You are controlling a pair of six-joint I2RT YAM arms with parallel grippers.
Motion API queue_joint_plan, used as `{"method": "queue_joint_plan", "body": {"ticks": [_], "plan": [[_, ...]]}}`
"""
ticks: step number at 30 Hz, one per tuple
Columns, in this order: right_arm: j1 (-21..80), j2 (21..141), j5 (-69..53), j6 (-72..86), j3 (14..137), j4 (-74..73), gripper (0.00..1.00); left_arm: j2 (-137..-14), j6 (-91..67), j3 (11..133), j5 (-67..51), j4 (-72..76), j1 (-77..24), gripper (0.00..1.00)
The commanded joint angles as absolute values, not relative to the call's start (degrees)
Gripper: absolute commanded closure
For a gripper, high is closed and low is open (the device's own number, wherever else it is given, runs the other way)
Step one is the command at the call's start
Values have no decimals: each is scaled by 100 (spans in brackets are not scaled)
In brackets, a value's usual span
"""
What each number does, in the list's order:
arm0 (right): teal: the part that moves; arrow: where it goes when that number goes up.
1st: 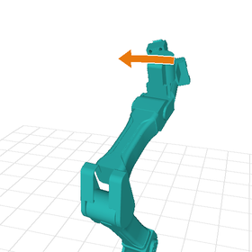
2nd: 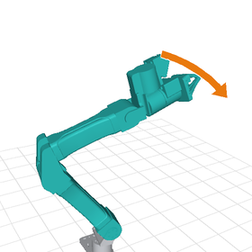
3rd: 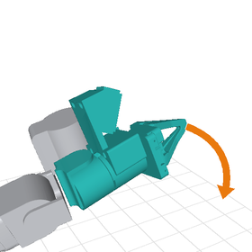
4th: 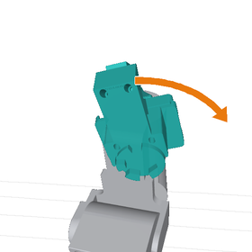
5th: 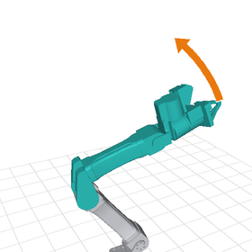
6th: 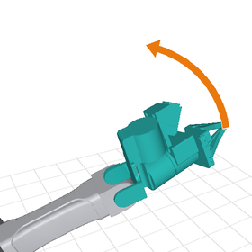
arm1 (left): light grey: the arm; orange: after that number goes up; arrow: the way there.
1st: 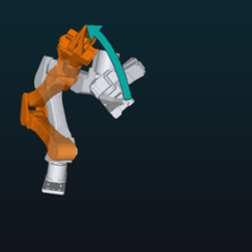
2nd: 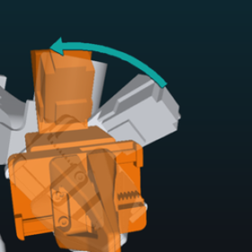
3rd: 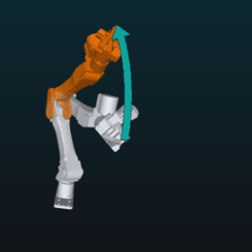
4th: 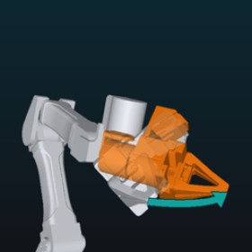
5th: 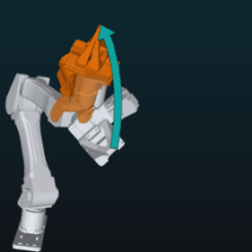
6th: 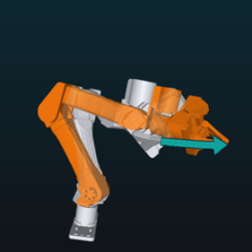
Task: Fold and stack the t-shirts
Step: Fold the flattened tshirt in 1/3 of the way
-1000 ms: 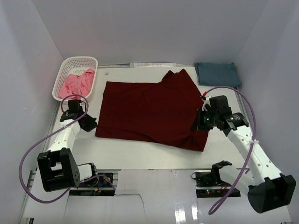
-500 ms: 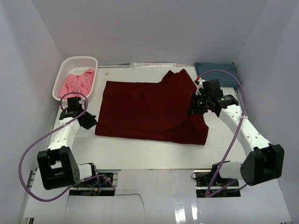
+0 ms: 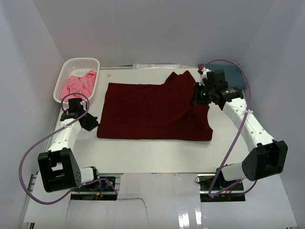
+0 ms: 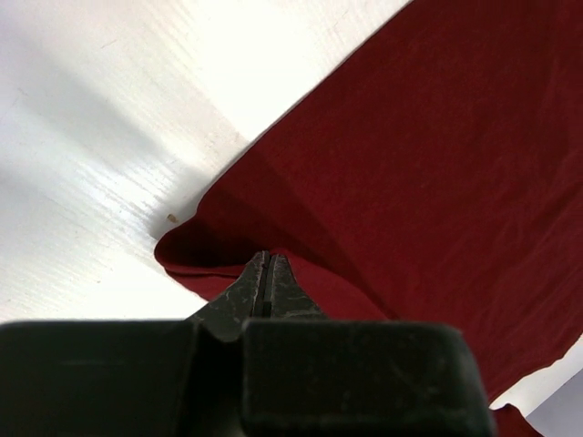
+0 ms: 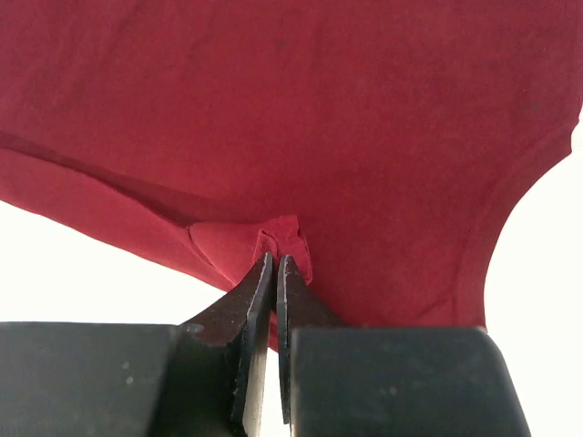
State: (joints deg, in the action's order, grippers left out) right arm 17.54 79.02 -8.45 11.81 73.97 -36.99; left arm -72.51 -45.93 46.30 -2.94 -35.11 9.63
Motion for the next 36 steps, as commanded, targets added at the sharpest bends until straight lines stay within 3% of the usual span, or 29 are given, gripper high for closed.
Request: {"method": "queue_joint_plan", "body": {"ticks": [1, 36], "plan": [[1679, 8015, -738, 1099, 7760, -3498, 92, -7303, -4570, 4965, -229, -3428, 967, 100], [1415, 8727, -730, 984, 8235, -3366, 92, -8139, -4605, 5519, -343, -3164, 967, 100]]}}
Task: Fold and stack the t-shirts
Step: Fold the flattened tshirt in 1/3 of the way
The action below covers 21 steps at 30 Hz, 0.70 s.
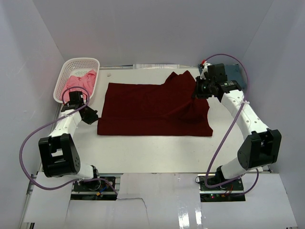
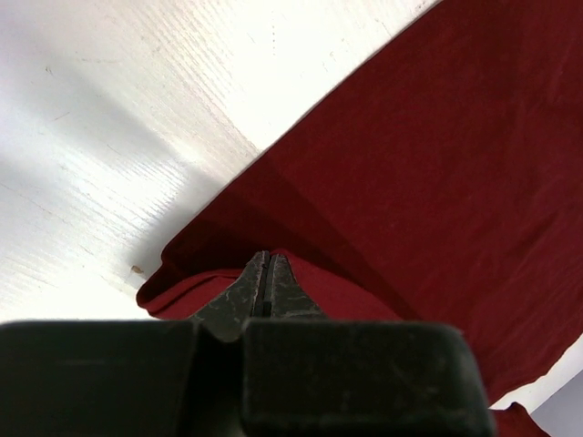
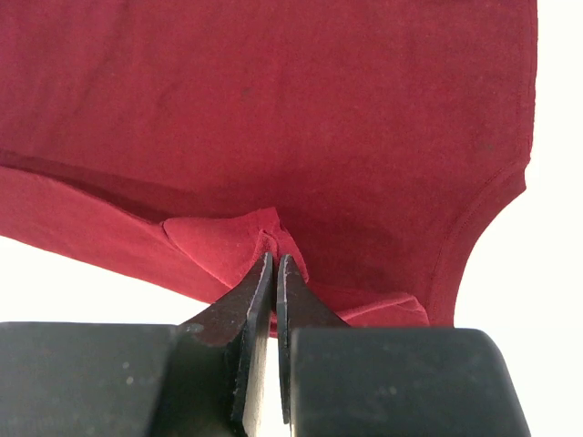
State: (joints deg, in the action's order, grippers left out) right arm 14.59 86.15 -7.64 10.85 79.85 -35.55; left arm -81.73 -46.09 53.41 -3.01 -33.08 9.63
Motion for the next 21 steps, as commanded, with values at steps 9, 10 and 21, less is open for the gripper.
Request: {"method": "queue_joint_plan", "body": {"ticks": [9, 10, 21], "plan": [[1406, 8789, -615, 1002, 8042, -3252, 92, -8429, -4579, 5625, -378, -3041, 967, 100], [1406, 8798, -607, 1002, 8042, -3243, 92, -8446, -4570, 5642, -378, -3032, 967, 100], [1354, 8710, -387, 1063, 7884, -3226, 92, -8666, -4562, 5932, -404, -2997, 975, 100]]}}
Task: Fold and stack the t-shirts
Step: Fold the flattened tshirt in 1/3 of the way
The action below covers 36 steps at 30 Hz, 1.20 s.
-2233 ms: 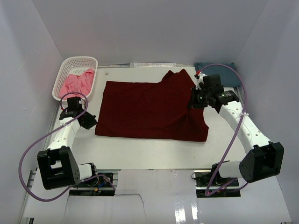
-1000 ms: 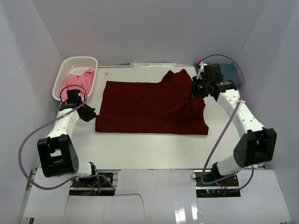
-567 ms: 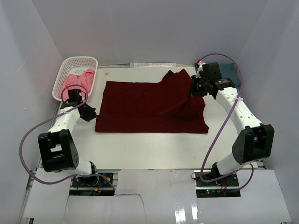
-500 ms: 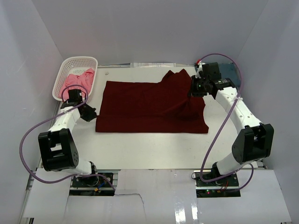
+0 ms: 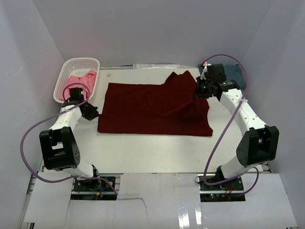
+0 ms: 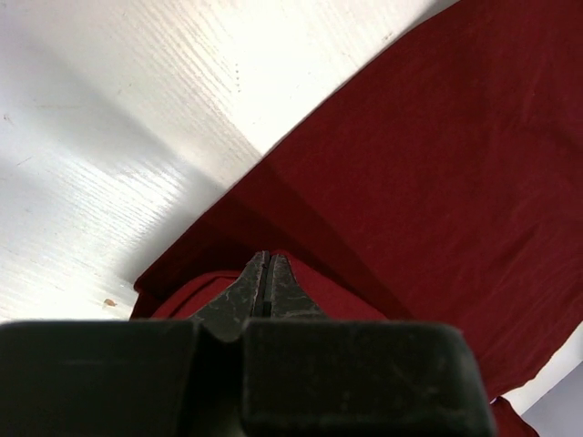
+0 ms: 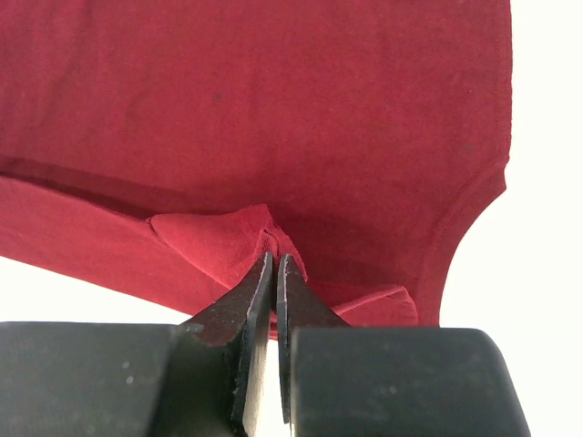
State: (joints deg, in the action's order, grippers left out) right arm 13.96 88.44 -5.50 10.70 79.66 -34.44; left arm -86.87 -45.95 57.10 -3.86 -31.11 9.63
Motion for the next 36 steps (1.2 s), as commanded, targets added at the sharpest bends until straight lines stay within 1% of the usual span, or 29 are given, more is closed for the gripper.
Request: {"method": "queue_joint_plan", "body": {"ticks": [1, 11, 24, 25, 26, 27, 28, 29, 30, 31, 32, 33, 36], "plan": [[1345, 8666, -387, 1055, 7866, -3226, 92, -8683, -4562, 5941, -404, -2988, 976, 100], [1266, 8648, -299, 1063, 7849, -3191, 92, -8929, -4553, 6064, -466, -2883, 923, 100], [1213, 9017, -378, 1081, 7989, -3059, 92, -9343, -4474, 6477, -475, -2839, 888, 100], [1213, 9052, -378, 1090, 8015, -3050, 92, -9351, -4430, 6495, -509, -2778, 879, 100], [1213, 9079, -413, 1099, 8059, -2963, 82, -9343, -4412, 6478, -536, -2716, 888, 100], [1213, 9131, -413, 1125, 8094, -2945, 73, -9291, -4395, 6443, -632, -2568, 888, 95], [1213, 9158, -396, 1151, 8130, -2910, 66, -9255, -4368, 6434, -668, -2488, 879, 80], [1213, 9176, -396, 1160, 8139, -2848, 54, -9203, -4386, 6407, -668, -2409, 870, 51], [1213, 9202, -396, 1178, 8191, -2743, 51, -9054, -4394, 6329, -659, -2191, 870, 41], [1213, 9211, -378, 1195, 8209, -2699, 45, -8974, -4412, 6311, -581, -2128, 870, 29], [1213, 9202, -395, 1195, 8226, -2637, 43, -8904, -4412, 6311, -537, -2066, 870, 10], [1213, 9133, -396, 1204, 8192, -2532, 42, -8764, -4386, 6389, -484, -2013, 861, 2], [1213, 8747, -396, 1222, 7929, -2286, 40, -8482, -4141, 6530, -98, -2004, 765, 2]]}}
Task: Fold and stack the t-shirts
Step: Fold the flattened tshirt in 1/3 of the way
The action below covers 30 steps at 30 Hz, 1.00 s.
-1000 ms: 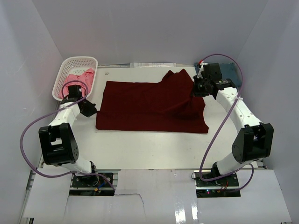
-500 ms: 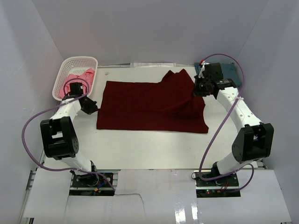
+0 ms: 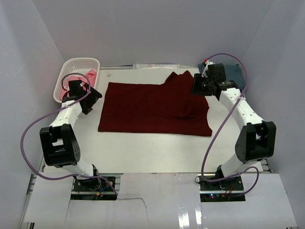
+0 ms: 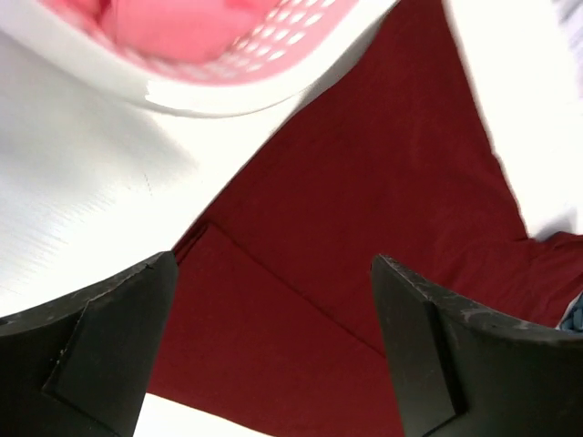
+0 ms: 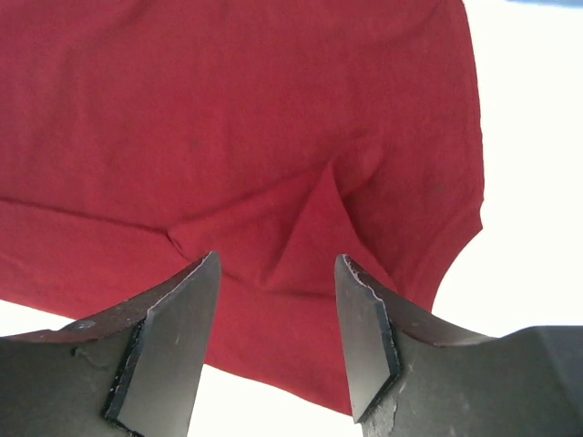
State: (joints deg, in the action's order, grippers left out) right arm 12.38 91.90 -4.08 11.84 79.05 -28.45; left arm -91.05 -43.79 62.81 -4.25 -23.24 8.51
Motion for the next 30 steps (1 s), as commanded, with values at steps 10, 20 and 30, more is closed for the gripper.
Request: {"method": "queue_joint_plan", "body": {"ticks": [10, 20, 30], "plan": [[1283, 9201, -1063, 958, 8006, -2732, 40, -8165, -2963, 6750, -1492, -1863, -992, 2], [1810, 10932, -1098, 949, 9184, -3524, 46, -8551, -3533, 6284, -2452, -1231, -2292, 2], [2013, 11575, -668, 967, 9378, -3753, 48, -9246, -3805, 6398, -2128, -1160, -3744, 2]]}}
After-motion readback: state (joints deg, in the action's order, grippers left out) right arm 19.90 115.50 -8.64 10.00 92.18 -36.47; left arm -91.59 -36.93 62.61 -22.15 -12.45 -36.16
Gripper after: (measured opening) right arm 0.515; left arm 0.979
